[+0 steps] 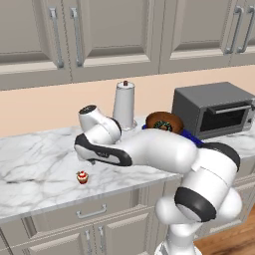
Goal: Place the bowl with donut and the cupcake onto the tray.
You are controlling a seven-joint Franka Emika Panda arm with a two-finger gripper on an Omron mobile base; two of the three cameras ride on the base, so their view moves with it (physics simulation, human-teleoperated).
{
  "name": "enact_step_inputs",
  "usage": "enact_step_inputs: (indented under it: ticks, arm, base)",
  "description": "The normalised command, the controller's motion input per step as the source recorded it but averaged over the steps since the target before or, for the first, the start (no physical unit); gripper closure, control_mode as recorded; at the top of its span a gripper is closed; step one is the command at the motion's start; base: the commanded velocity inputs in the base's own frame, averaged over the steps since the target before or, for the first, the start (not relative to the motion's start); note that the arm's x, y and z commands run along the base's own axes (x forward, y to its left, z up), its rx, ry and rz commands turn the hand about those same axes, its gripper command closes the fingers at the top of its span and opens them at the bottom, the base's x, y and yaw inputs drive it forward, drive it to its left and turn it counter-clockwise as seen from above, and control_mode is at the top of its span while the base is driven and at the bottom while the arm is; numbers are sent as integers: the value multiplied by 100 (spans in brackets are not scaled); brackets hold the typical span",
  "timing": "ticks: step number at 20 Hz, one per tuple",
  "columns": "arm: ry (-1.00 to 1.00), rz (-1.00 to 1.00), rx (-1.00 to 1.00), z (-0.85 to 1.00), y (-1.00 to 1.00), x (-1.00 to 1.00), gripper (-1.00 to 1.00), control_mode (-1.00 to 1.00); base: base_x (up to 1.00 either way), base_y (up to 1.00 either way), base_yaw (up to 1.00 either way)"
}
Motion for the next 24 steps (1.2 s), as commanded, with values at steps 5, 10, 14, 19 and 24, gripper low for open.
enact_step_inputs:
  ticks: [5, 10, 14, 19, 24]
  arm:
    - [11, 0, -3, -26, 99, 20, -100, -100]
    - [7, 6, 4, -29, 59, 40, -100, -100]
    - [0, 1, 1, -18, 17, 45, -100, -100]
    - [7, -9, 0, -39, -2, -11, -100, -100]
    - [9, -13, 0, -21, -34, -24, -100, -100]
  base:
    - [0, 0, 0]
    - [0, 0, 0]
    - [0, 0, 0]
    - [0, 0, 0]
    - [0, 0, 0]
